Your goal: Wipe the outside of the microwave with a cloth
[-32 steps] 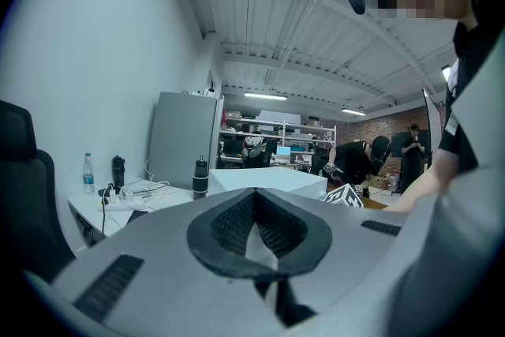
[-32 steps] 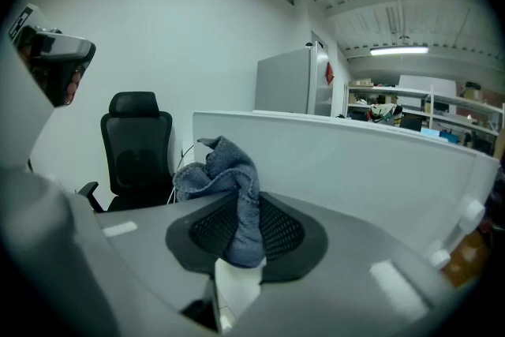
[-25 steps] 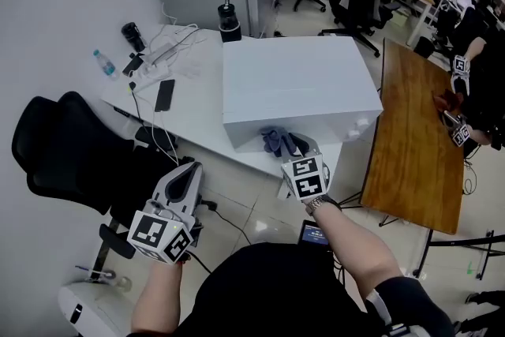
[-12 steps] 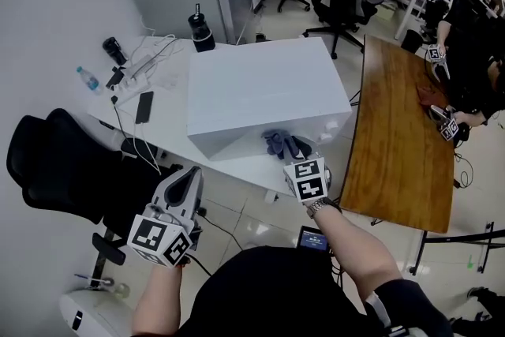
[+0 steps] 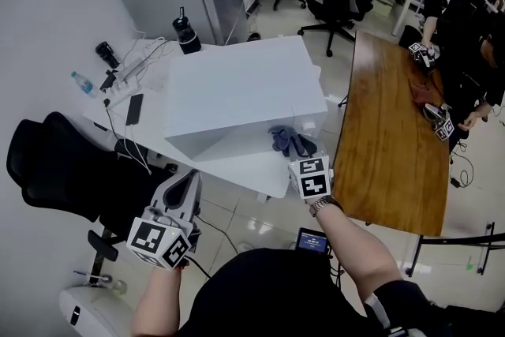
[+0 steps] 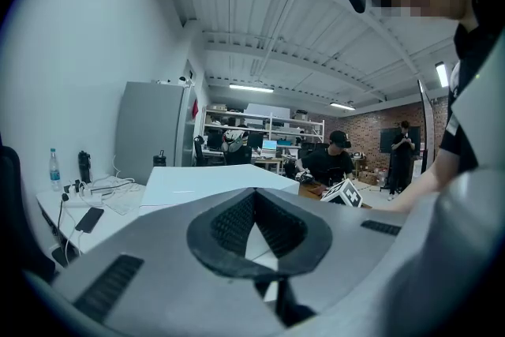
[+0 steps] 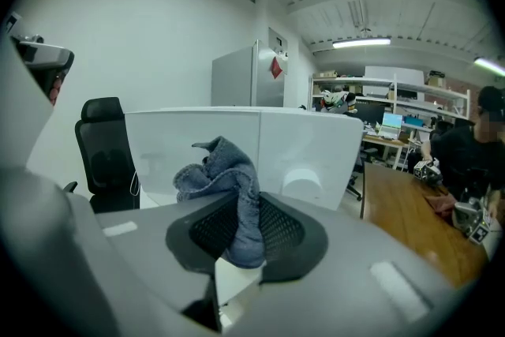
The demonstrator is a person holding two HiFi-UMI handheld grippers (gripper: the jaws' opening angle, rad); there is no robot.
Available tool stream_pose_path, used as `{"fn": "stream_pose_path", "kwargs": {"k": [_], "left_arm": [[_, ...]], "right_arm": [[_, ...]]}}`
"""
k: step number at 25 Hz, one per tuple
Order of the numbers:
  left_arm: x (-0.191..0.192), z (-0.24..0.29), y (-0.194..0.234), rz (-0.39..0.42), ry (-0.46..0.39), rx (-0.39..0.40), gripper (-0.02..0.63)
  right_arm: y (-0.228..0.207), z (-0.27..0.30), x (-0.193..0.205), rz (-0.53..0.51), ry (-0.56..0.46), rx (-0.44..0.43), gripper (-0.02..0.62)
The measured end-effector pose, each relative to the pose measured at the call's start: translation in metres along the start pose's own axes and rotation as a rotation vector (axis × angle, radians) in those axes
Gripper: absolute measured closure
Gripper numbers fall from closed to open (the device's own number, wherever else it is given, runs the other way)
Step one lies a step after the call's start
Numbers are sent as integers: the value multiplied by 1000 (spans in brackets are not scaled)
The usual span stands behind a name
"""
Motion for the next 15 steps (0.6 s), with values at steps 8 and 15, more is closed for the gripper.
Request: {"fn": "stream_pose_path", "kwargs": {"k": [8, 15], "left_arm": [[1, 18, -38, -4, 9, -5, 601], [-1, 31, -66, -3, 8, -11, 601]], "right_arm": [[-36, -17, 9, -16, 4, -10, 520], [-61, -30, 11, -21, -3, -20, 522]]}}
Point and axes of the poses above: the fingertips, and each gripper's own axes: z forward along the fingers, y to its left, x out of its underside, the point moved 7 cm from there along -z, backward along the fingers, and after that the axes turned 5 degrees about z, right-handed, at the moved point
